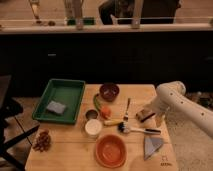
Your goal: Wipe purple bowl with eraser
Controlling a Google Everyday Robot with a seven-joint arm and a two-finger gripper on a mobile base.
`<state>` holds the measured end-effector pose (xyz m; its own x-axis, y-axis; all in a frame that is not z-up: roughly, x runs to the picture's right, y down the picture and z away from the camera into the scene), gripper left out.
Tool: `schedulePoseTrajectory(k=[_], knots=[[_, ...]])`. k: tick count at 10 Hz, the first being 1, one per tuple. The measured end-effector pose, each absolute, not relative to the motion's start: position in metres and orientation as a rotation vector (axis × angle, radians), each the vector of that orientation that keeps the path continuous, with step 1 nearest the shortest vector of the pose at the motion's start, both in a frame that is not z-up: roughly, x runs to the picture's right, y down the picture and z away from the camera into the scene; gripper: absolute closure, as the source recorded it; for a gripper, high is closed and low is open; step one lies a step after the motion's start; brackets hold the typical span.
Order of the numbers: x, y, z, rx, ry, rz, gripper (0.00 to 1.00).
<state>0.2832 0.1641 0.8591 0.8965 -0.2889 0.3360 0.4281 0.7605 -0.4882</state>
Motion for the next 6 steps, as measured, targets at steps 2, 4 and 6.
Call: schedulePoseTrajectory(k=[2, 4, 6], knots=[[0.280, 0.158, 0.867, -0.588, -0.276, -0.435, 0.20], [0.282, 0.153, 0.875, -0.594, -0.289, -0.456, 0.20], [0.283, 0.145, 0.889, -0.598, -0.297, -0.464, 0.20]])
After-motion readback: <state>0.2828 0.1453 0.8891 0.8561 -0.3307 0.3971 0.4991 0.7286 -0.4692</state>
